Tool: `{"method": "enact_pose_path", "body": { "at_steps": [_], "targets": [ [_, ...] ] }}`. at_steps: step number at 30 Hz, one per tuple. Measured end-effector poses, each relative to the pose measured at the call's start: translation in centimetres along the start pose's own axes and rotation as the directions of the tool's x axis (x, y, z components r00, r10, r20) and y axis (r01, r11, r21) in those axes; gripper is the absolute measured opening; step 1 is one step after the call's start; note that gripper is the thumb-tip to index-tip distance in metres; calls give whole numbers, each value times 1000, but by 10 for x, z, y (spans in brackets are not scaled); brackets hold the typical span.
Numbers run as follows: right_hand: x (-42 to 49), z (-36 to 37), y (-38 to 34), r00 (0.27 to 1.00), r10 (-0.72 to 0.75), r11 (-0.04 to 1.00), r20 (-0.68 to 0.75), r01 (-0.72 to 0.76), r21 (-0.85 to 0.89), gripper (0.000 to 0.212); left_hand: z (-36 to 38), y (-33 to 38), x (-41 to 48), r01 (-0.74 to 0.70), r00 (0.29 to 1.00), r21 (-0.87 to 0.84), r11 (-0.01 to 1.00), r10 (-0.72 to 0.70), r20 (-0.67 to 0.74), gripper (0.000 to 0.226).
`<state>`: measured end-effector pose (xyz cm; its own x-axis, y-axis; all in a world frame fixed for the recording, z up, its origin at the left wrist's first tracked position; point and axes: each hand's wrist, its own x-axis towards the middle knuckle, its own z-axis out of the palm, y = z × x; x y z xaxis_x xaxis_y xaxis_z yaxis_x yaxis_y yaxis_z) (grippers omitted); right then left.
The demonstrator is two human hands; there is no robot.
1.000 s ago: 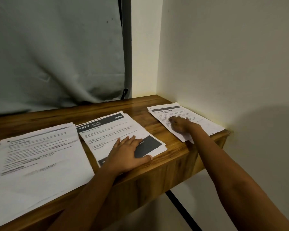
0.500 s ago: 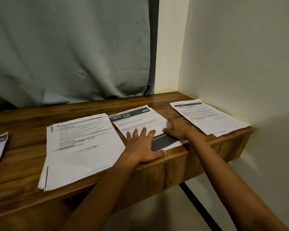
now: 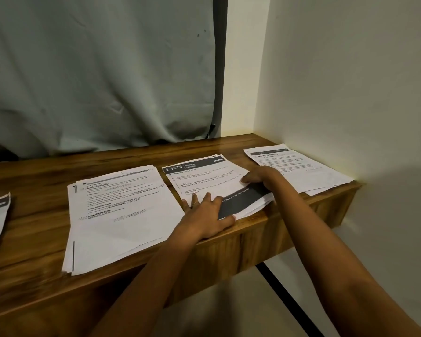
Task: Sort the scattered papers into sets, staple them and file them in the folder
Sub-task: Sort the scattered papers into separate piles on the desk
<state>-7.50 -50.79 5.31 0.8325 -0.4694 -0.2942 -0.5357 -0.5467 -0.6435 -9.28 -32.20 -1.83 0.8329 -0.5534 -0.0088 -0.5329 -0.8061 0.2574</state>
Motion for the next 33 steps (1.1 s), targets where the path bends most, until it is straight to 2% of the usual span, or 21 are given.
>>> {"method": "enact_pose_path", "body": {
  "at_steps": [3, 6, 9, 14, 15, 17, 19, 20, 22, 24, 26, 28, 33],
  "targets": [
    [5, -3, 0, 1000, 26, 1000, -15, -26, 2, 48, -1, 1, 4, -9, 1000, -2, 1000, 9, 8, 74],
    [21, -3, 8, 983, -31, 998, -179, 22, -53, 46, -4, 2, 10, -26, 999, -5, 1000, 26, -20, 71],
    [32, -7, 18, 951, -32, 996, -308, 5, -90, 45, -9, 3, 12, -66, 997, 22, 998, 67, -34, 70],
    [43, -11, 26, 945, 9, 970, -328, -88, -229, 58, -23, -13, -11, -89, 989, 53, 995, 95, -118, 79],
    [43, -9, 26, 932, -6, 950, -363, -107, -293, 59, -28, -21, -20, -69, 987, 51, 996, 76, -142, 83],
    [36, -3, 21, 859, -116, 898, -499, -124, -422, 58, -38, -42, -38, 25, 978, 32, 999, -18, -209, 90],
    [23, 13, 8, 770, -281, 903, -573, 10, -430, 51, -48, -68, -59, 224, 926, -57, 973, -230, -298, 96],
    [14, 24, -2, 763, -348, 914, -545, 145, -380, 47, -53, -81, -69, 338, 867, -141, 931, -366, -337, 97],
    [-9, 52, -23, 811, -440, 898, -385, 408, -166, 35, -63, -108, -86, 499, 726, -336, 799, -597, -342, 98],
    [-32, 82, -42, 855, -474, 877, -209, 479, -31, 25, -72, -135, -95, 570, 641, -462, 680, -720, -268, 98],
    [-50, 107, -58, 880, -468, 883, -80, 463, -72, 25, -74, -156, -100, 644, 616, -457, 614, -770, -167, 98],
    [-62, 126, -69, 891, -452, 887, -37, 444, -124, 26, -70, -168, -101, 707, 616, -365, 606, -781, -105, 97],
    [-77, 150, -88, 901, -431, 892, 50, 434, -126, 25, -56, -165, -97, 638, 656, -379, 671, -731, -188, 79]
  ]
}}
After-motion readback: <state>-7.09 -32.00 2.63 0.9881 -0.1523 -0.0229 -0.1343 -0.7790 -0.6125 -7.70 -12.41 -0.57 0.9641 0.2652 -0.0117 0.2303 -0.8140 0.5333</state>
